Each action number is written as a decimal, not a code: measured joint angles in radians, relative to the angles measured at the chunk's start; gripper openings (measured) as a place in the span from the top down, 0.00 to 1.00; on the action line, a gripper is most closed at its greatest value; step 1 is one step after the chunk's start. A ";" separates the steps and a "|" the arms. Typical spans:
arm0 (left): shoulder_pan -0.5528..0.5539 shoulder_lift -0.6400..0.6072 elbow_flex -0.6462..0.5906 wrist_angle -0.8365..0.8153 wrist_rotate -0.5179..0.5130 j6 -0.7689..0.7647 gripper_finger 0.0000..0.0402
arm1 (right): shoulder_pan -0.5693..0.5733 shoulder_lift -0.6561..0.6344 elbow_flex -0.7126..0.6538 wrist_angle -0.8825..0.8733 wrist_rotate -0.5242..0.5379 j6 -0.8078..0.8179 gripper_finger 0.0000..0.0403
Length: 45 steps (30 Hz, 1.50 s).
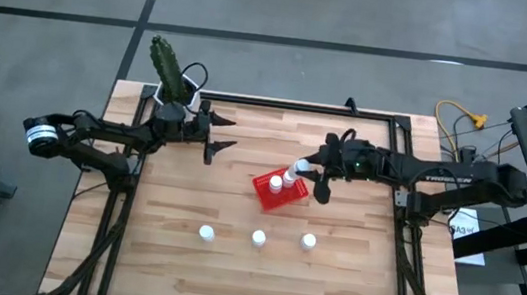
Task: Pick and place pill bottles into a basket
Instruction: Put the white pill bottle into the red bin
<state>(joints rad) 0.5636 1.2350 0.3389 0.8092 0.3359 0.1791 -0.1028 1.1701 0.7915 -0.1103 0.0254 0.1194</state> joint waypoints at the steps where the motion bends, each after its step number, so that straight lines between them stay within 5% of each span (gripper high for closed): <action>1: 0.000 0.000 0.000 -0.001 0.000 0.000 0.34 | 0.000 -0.001 -0.014 -0.007 0.000 0.012 0.64; 28: 0.000 0.000 0.009 -0.003 -0.004 -0.015 0.34 | 0.011 0.045 -0.209 0.178 -0.126 0.076 0.64; 45: 0.000 0.000 0.009 -0.005 -0.004 -0.018 0.34 | 0.000 0.205 -0.158 0.210 -0.162 0.039 0.64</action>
<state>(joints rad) 0.5636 1.2354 0.3477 0.8038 0.3319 0.1606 -0.1023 1.3749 0.6334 0.0993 -0.1364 0.1581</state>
